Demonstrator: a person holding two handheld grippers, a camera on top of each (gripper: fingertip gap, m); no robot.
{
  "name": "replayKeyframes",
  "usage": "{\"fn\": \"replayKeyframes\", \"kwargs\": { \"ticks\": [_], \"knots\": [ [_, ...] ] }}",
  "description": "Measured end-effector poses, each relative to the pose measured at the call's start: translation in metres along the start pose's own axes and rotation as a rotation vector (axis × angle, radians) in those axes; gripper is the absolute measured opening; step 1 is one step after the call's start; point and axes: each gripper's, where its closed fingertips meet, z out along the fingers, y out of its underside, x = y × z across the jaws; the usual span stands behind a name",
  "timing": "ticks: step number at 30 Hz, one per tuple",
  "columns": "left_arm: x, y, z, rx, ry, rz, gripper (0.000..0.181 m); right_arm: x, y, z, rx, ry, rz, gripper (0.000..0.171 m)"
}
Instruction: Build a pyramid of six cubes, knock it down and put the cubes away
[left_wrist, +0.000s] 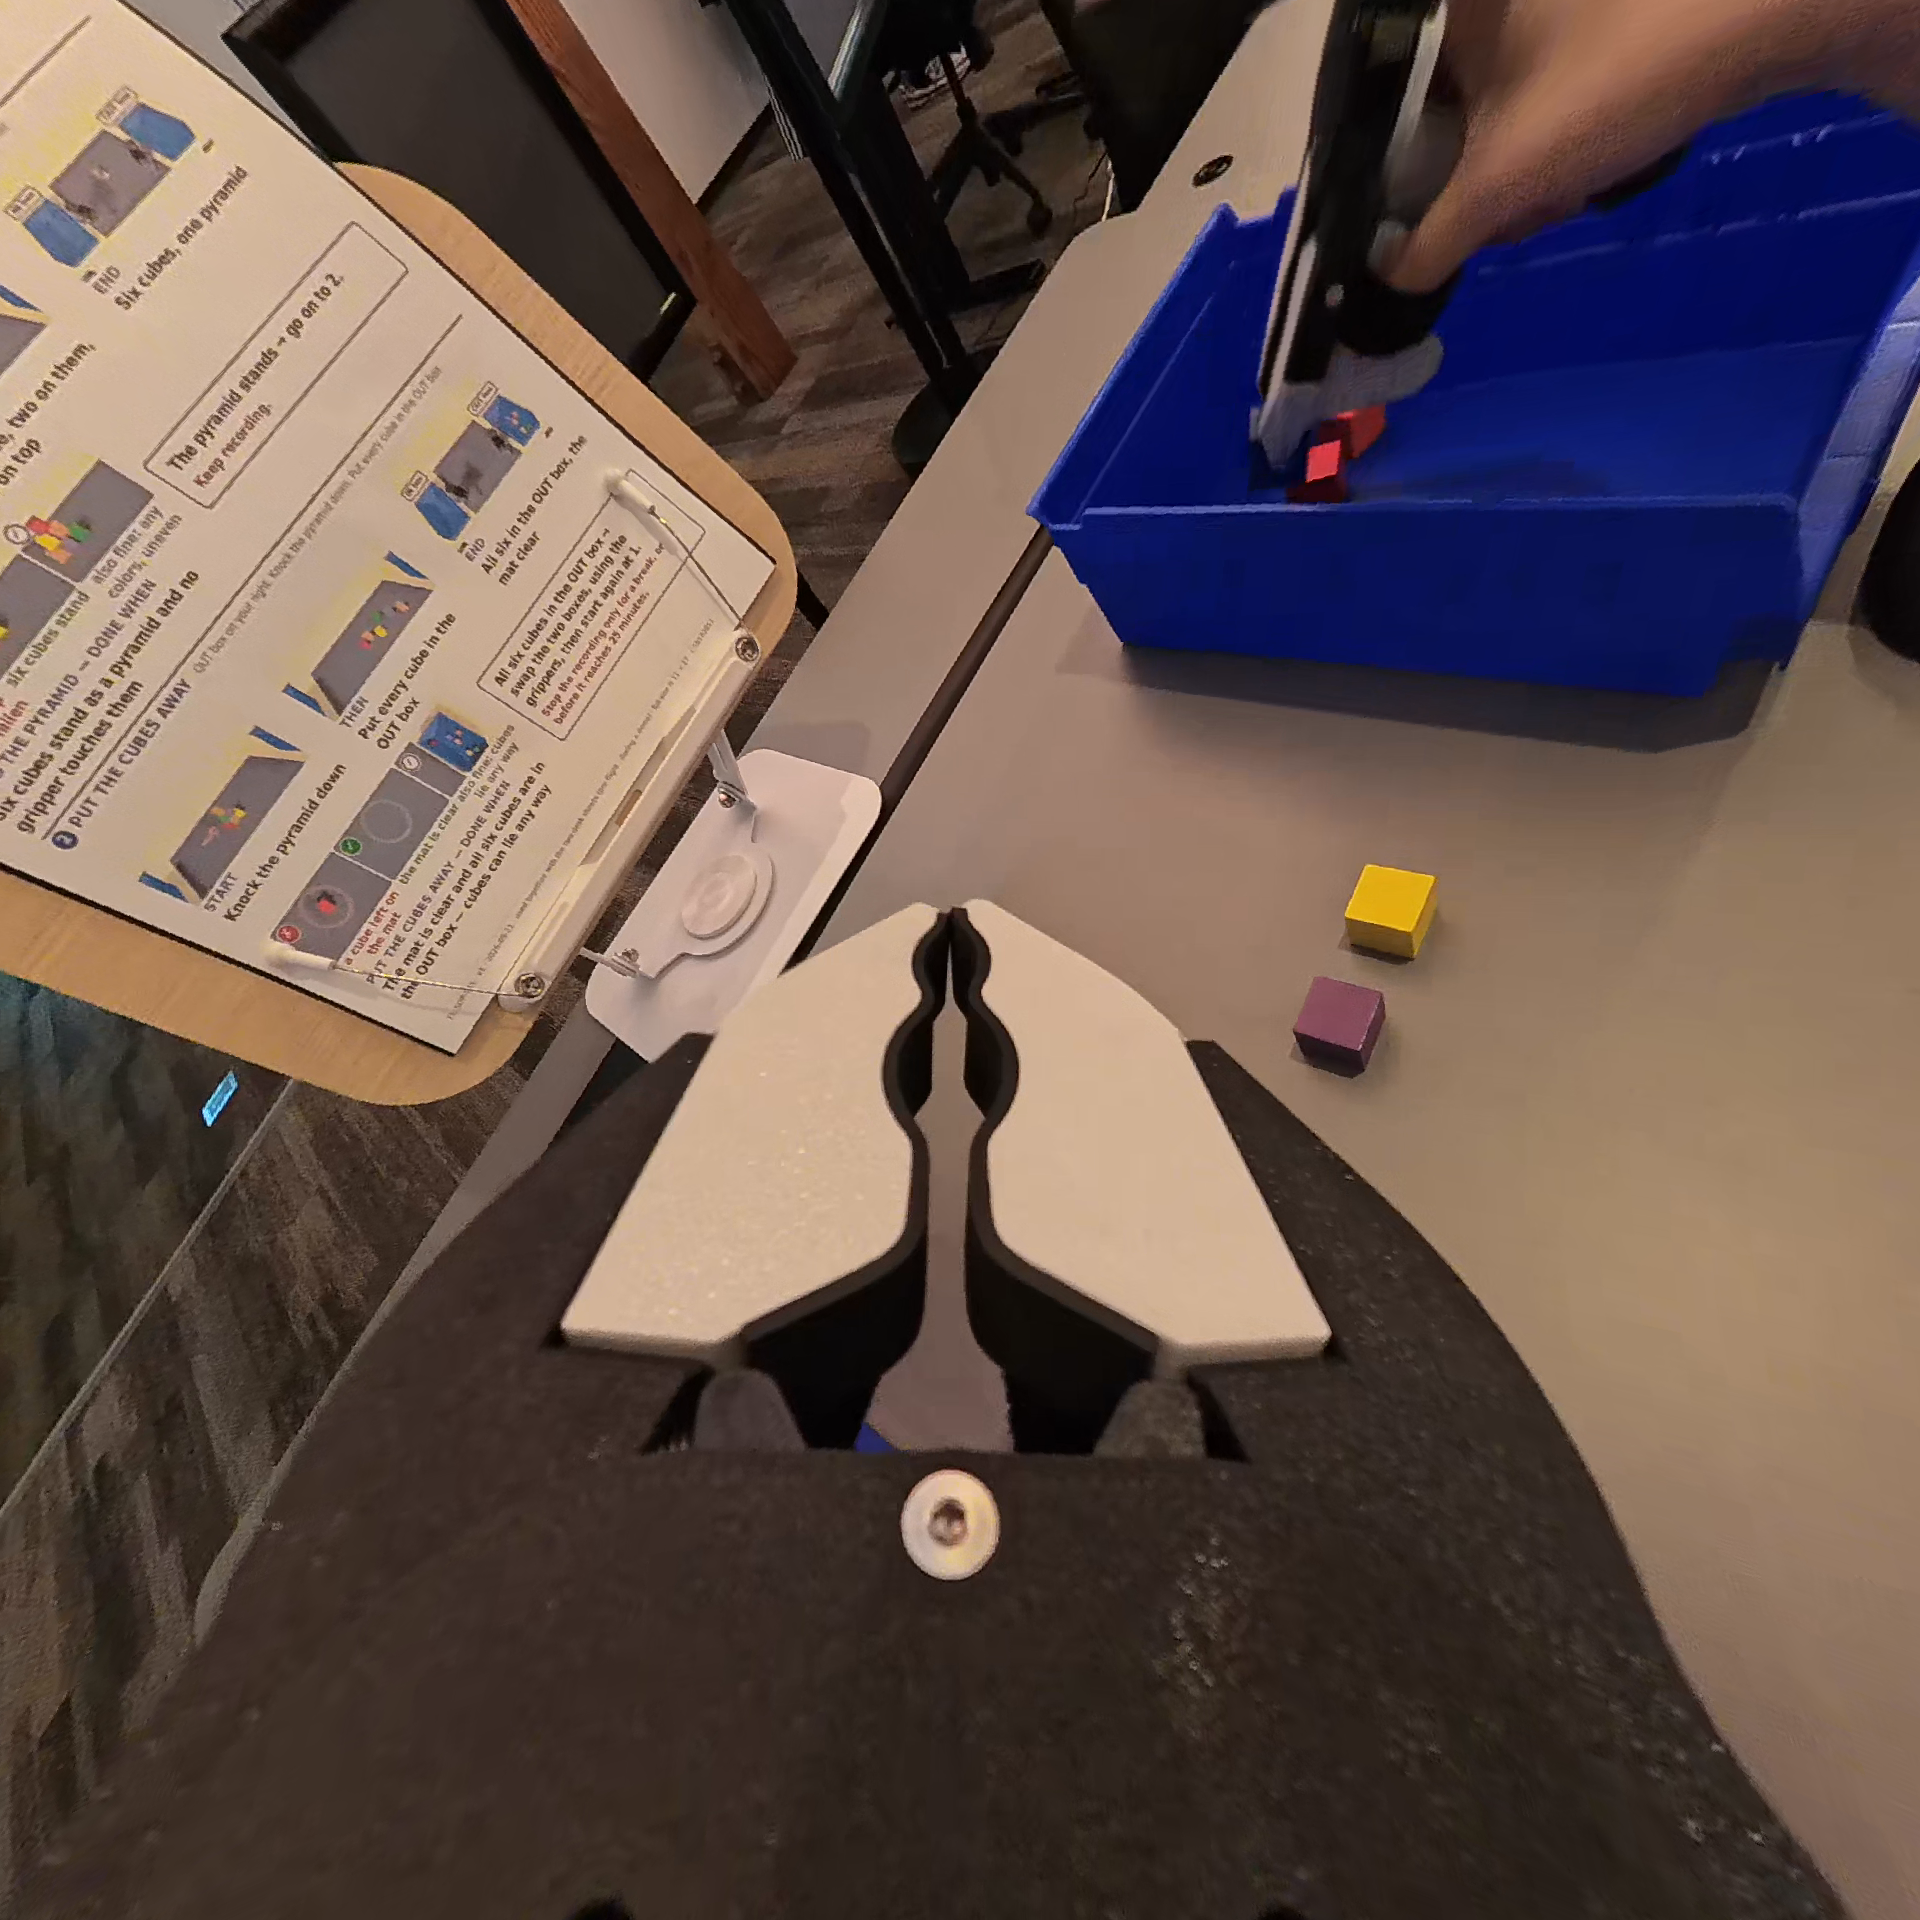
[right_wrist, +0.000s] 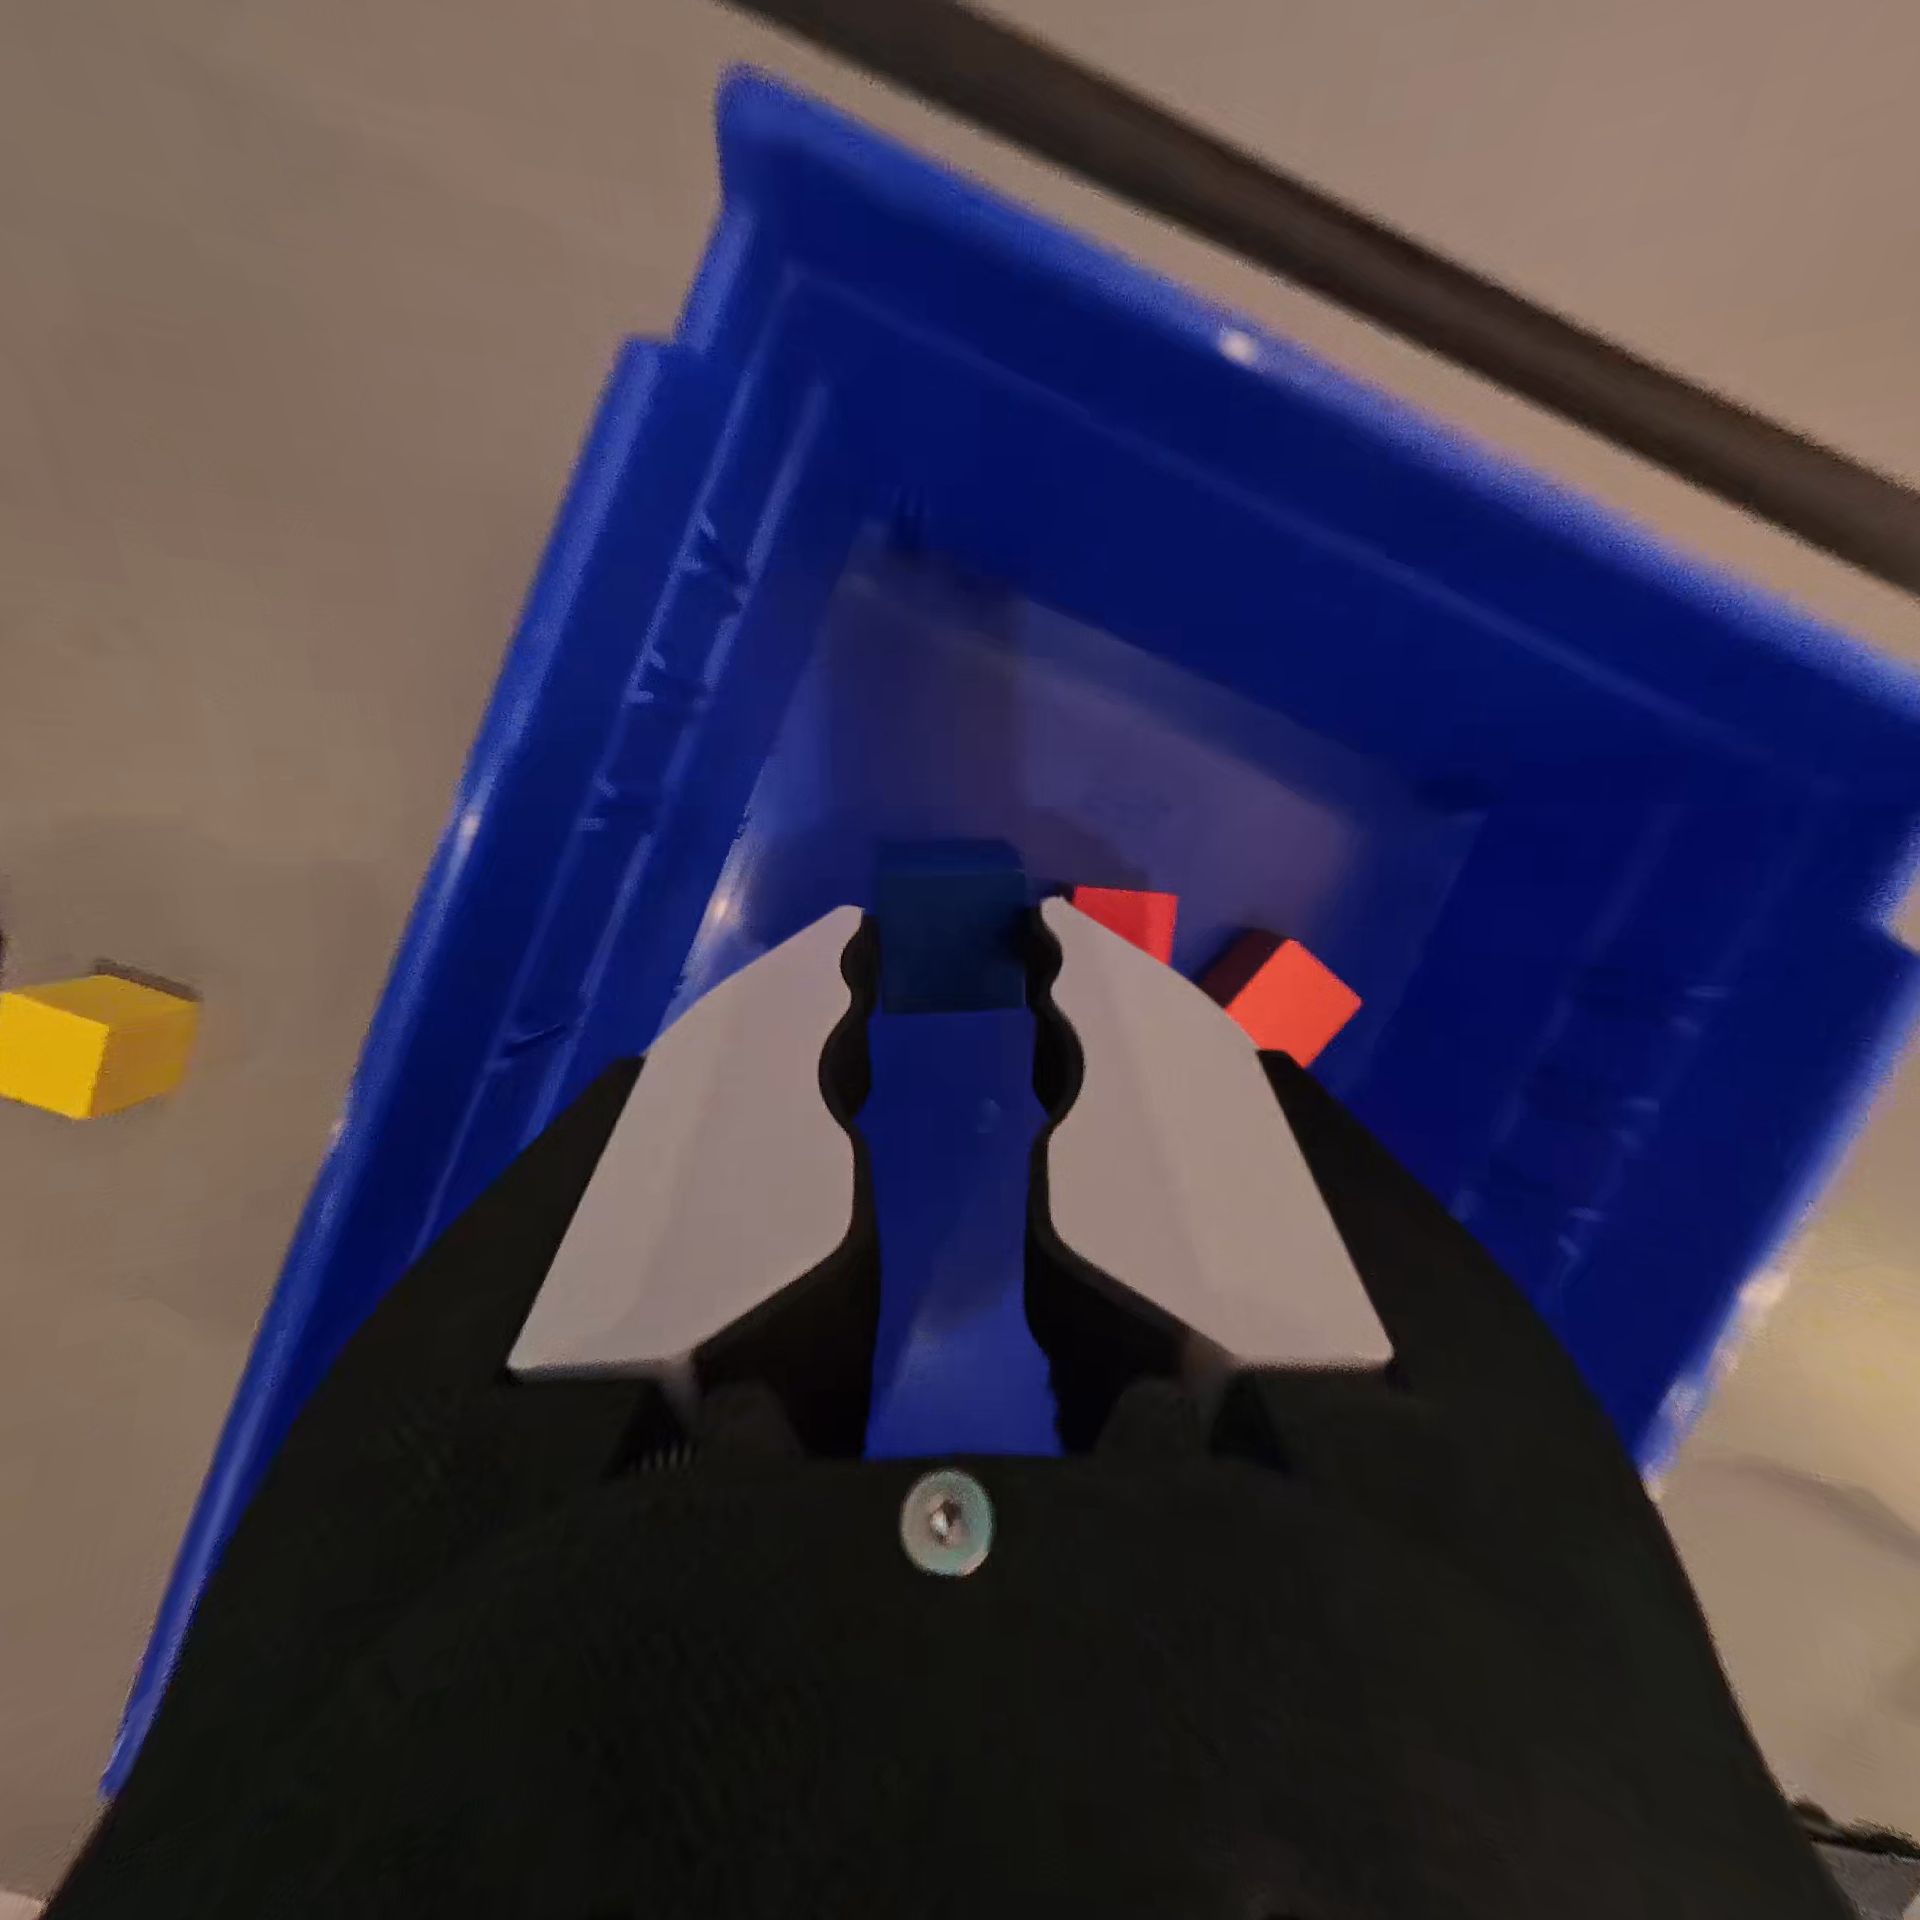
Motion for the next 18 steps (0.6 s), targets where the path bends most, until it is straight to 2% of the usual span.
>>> {"fn": "replayKeyframes", "kwargs": {
  "ticks": [5,9,10,12,15,18],
  "knots": [
    [-0.003,0.0,-0.002,0.005,-0.008,-0.001,0.0,-0.007,0.016,0.04,-0.096,-0.014,-0.017,0.029],
    [-0.005,0.001,-0.004,0.004,-0.011,-0.006,0.0,-0.003,0.018,0.048,-0.13,0.037,-0.061,0.03],
    [-0.005,0.002,-0.004,0.003,-0.011,-0.007,0.0,0.0,0.014,0.044,-0.111,0.058,-0.064,0.034],
    [-0.006,0.001,-0.005,0.004,-0.014,-0.008,0.0,0.0,-0.002,0.027,-0.015,0.079,-0.064,0.037],
    [-0.008,0.001,-0.006,0.01,-0.019,-0.01,0.0,-0.003,-0.034,-0.021,0.175,0.135,-0.051,0.04],
    [-0.009,0.0,-0.006,0.01,-0.025,-0.008,0.0,-0.048,-0.073,-0.077,0.416,0.114,-0.136,0.04]
  ]
}}
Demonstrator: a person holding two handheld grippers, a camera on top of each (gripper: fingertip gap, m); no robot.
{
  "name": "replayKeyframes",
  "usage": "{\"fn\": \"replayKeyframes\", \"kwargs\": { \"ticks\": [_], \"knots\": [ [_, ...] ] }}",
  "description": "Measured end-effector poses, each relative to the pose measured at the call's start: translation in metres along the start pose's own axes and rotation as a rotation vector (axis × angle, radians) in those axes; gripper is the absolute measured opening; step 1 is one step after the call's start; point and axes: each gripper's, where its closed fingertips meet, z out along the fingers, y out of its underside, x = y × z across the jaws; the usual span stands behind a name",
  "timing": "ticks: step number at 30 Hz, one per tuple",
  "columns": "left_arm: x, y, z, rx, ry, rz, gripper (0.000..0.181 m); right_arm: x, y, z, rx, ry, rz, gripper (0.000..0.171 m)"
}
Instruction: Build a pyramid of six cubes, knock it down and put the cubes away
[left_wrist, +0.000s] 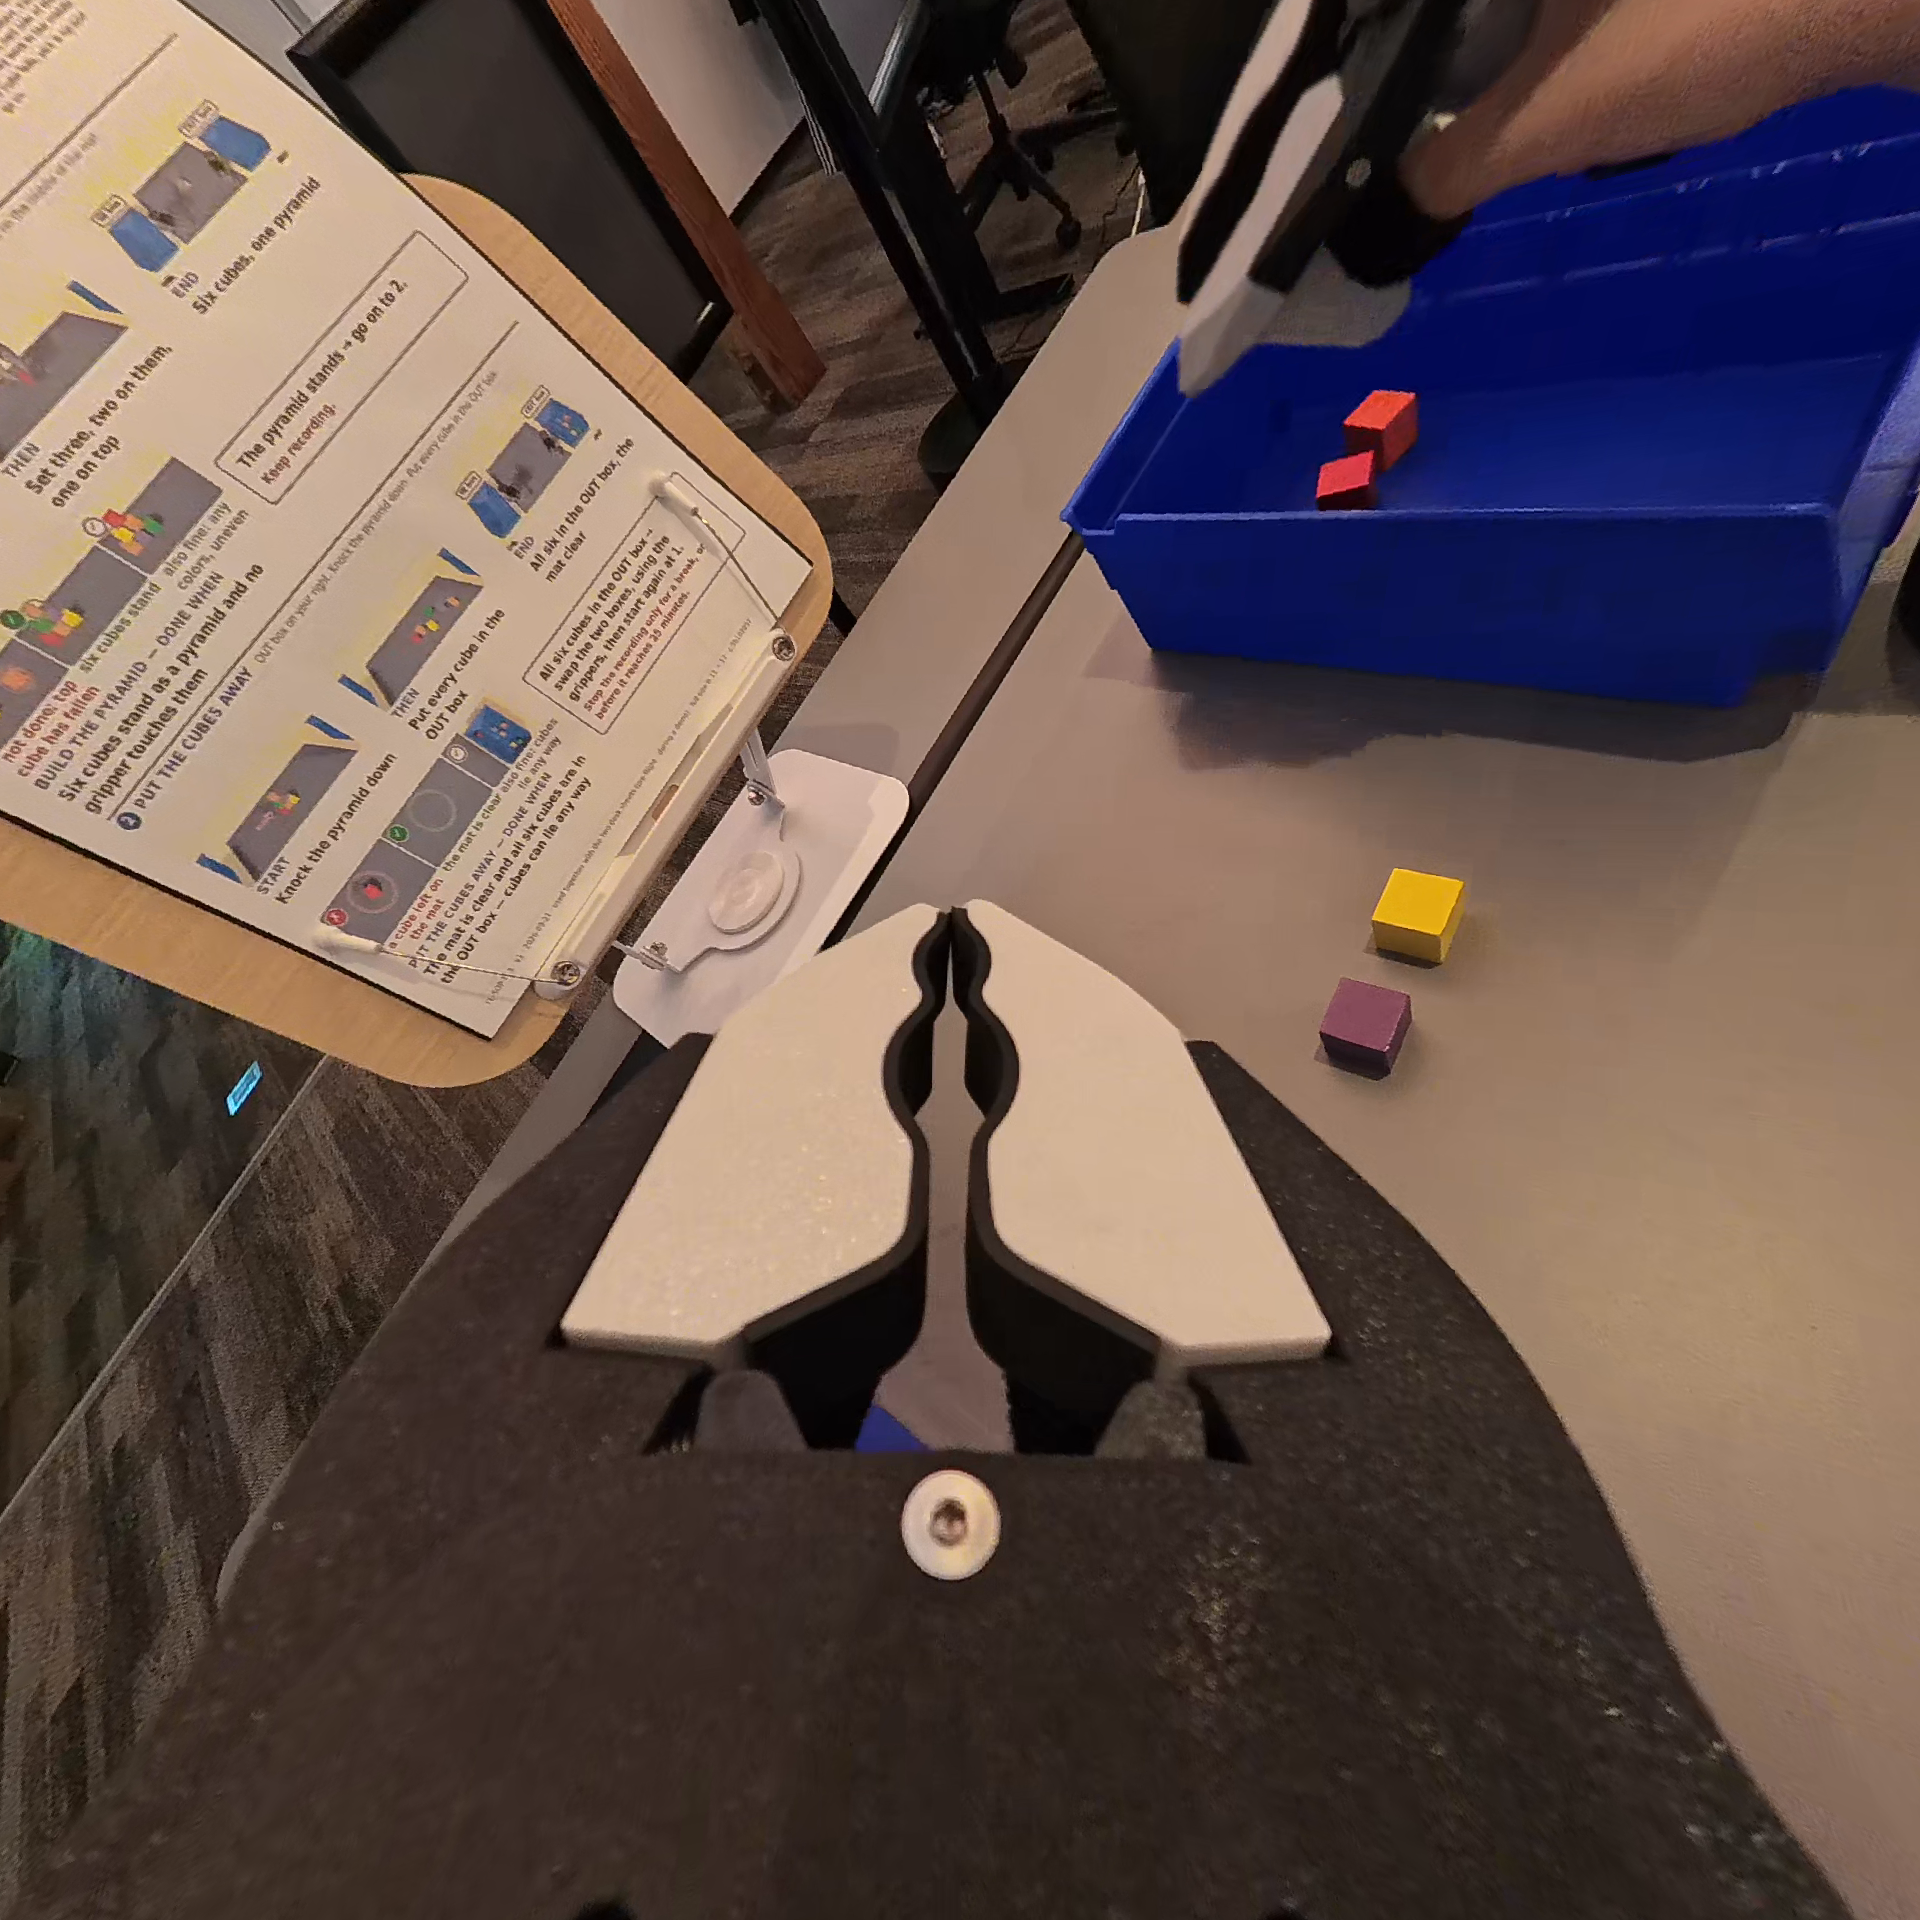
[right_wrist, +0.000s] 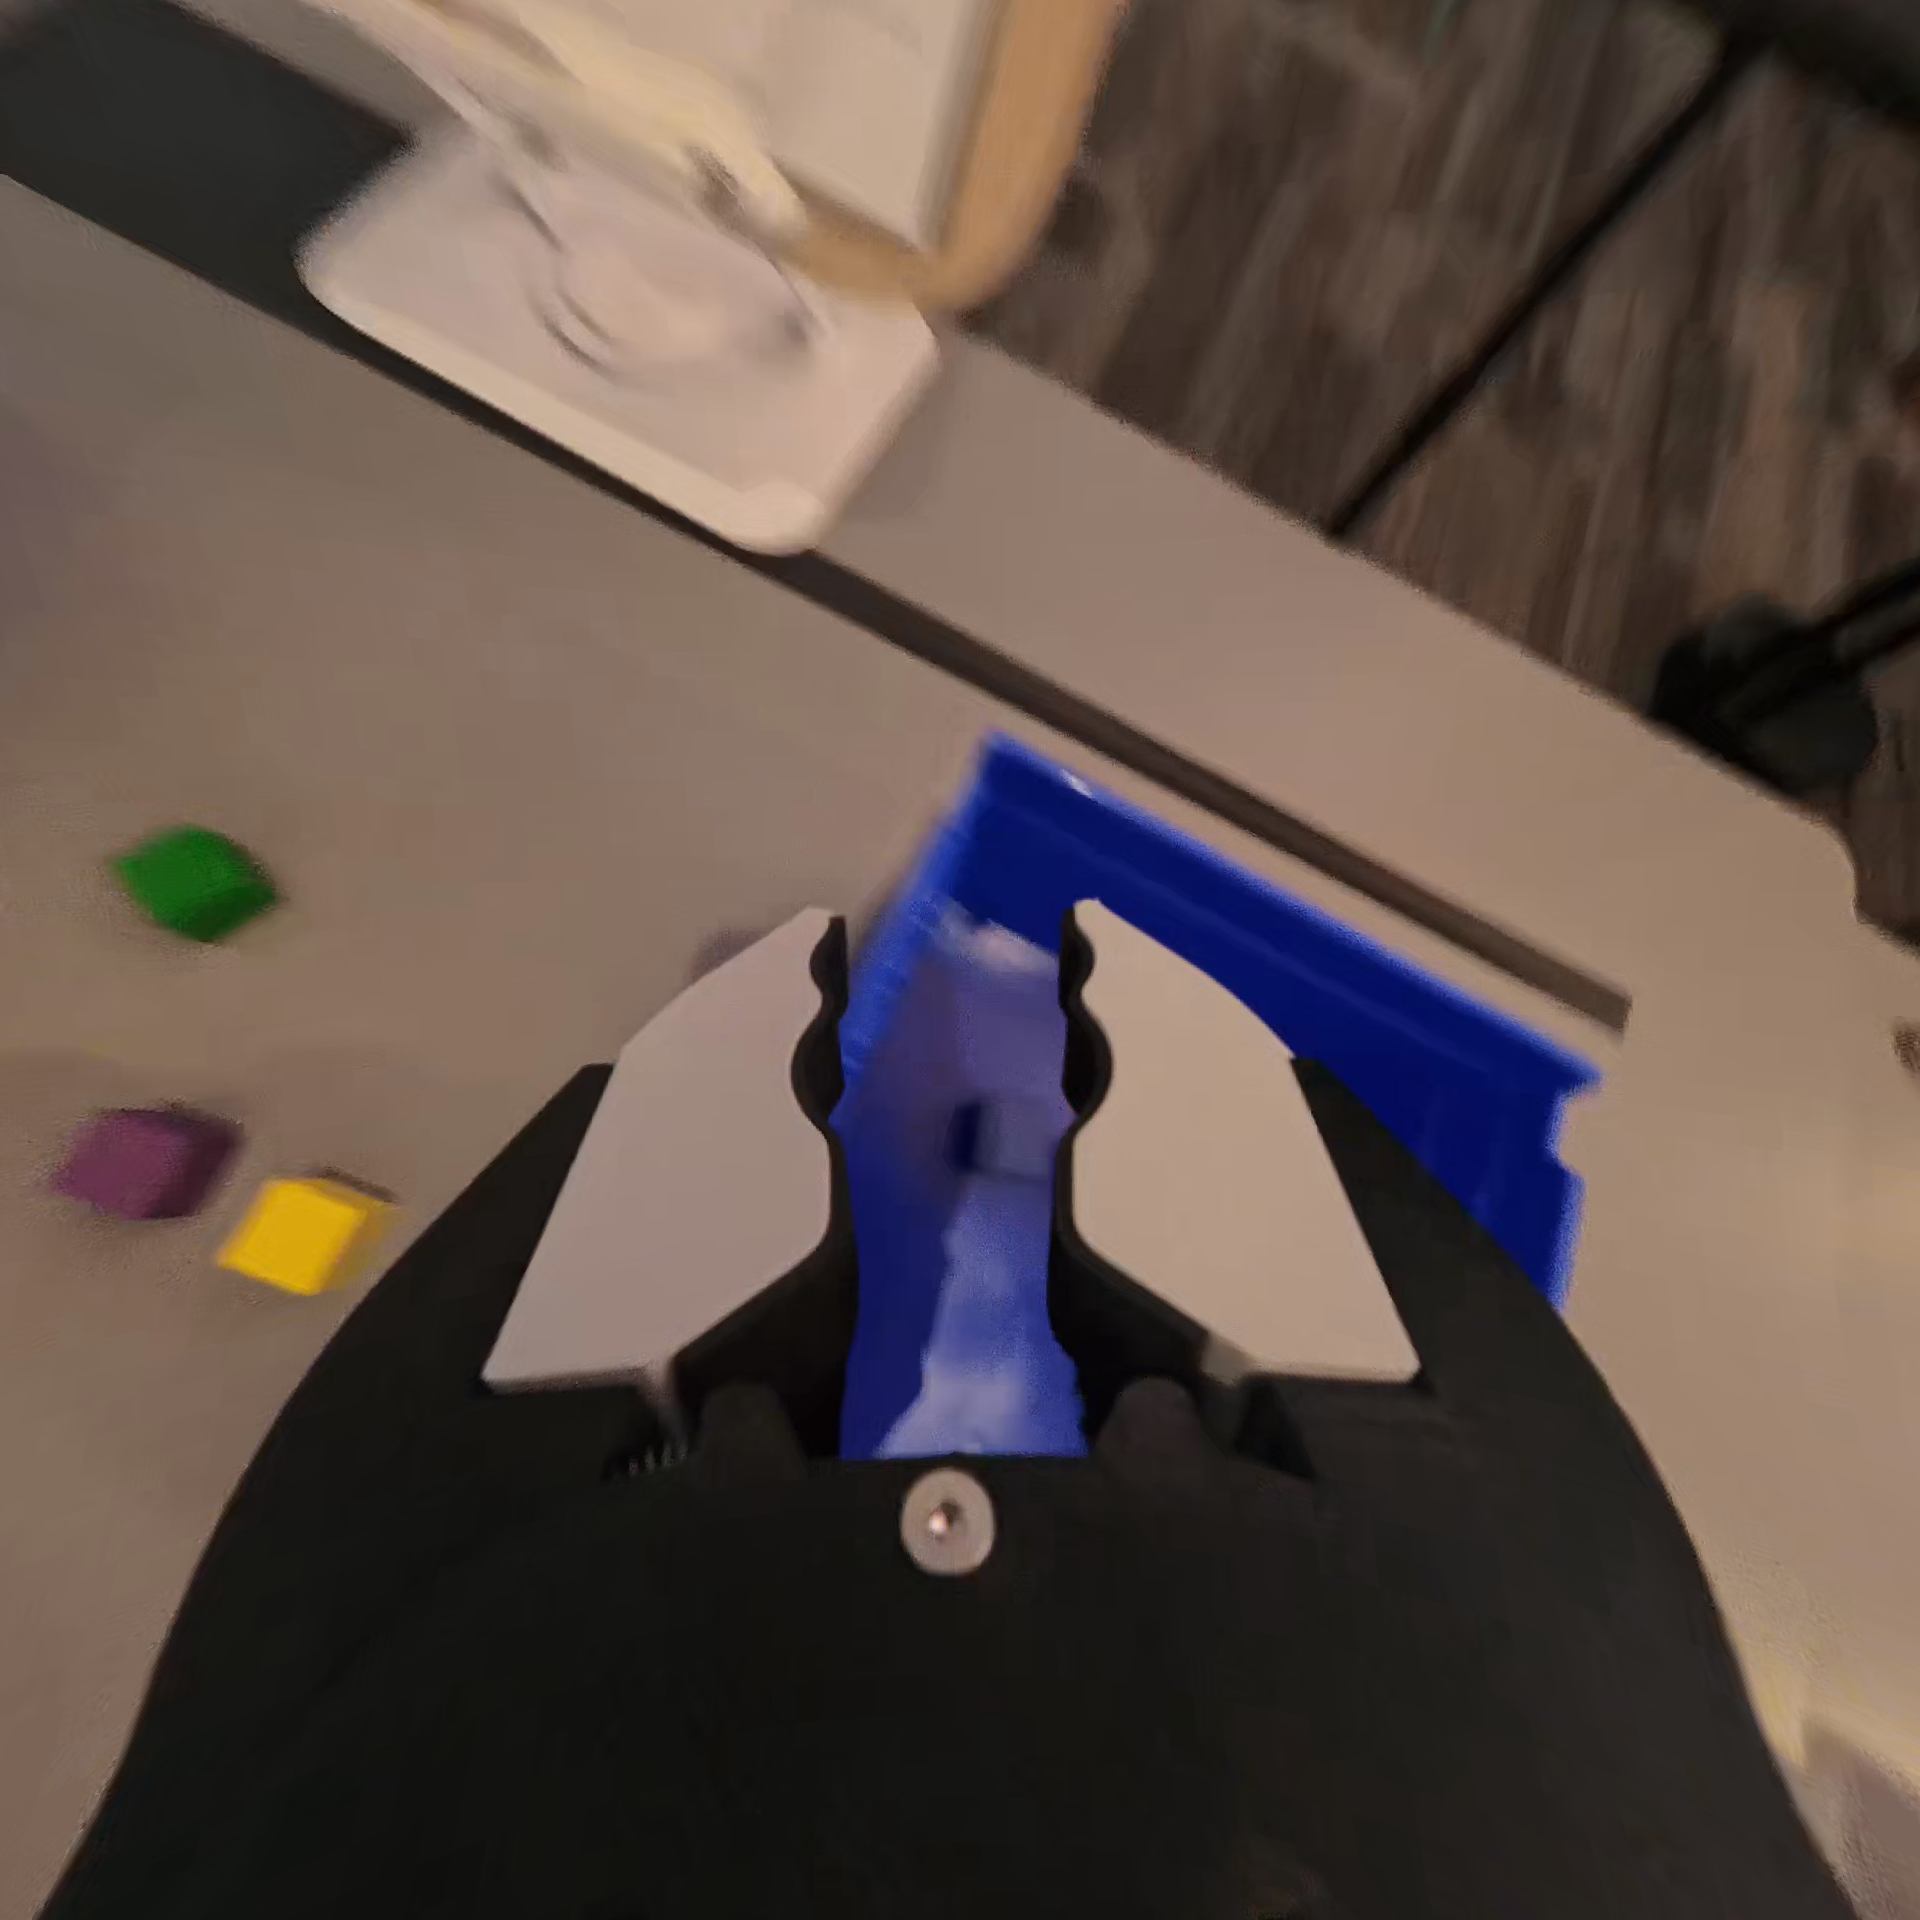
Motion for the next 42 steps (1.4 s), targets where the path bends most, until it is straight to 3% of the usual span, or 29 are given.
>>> {"fn": "replayKeyframes", "kwargs": {
  "ticks": [3,9,16,20,23,26,30,32,35,39,42],
  "knots": [
    [-0.001,0.001,0.001,-0.004,-0.003,-0.001,0.0,-0.079,-0.03,-0.009,0.076,-0.191,-0.104,0.04],
    [0.0,0.002,-0.001,-0.01,-0.006,0.005,0.0,-0.212,0.008,0.061,-0.15,-0.492,-0.217,0.047],
    [-0.001,0.001,-0.004,-0.003,-0.002,0.001,0.0,-0.239,0.047,0.109,-0.321,-0.463,-0.427,0.05],
    [0.0,0.002,-0.004,-0.006,0.002,0.004,0.0,-0.244,0.055,0.112,-0.329,-0.517,-0.436,0.03],
    [-0.001,0.003,-0.004,-0.007,0.001,0.003,0.0,-0.239,0.024,0.088,-0.159,-0.49,-0.42,0.029],
    [-0.003,0.003,-0.004,-0.006,-0.002,-0.006,0.0,-0.212,-0.033,0.015,0.128,-0.436,-0.345,0.029],
    [-0.002,0.004,-0.002,-0.013,-0.003,0.001,0.0,-0.096,-0.059,-0.07,0.316,-0.134,-0.214,0.029],
    [0.003,0.003,0.0,-0.017,0.007,0.014,0.0,-0.028,-0.033,-0.077,0.242,-0.013,-0.08,0.029],
    [0.009,0.003,0.004,-0.034,0.016,0.036,0.0,0.038,0.048,-0.039,-0.029,0.002,0.123,0.029],
    [0.014,0.007,0.01,-0.056,0.028,0.053,0.0,0.07,0.151,0.018,-0.373,-0.017,0.171,0.03],
    [0.014,0.011,0.013,-0.078,0.03,0.052,0.0,0.073,0.179,0.035,-0.439,-0.029,0.192,0.03]
  ]
}}
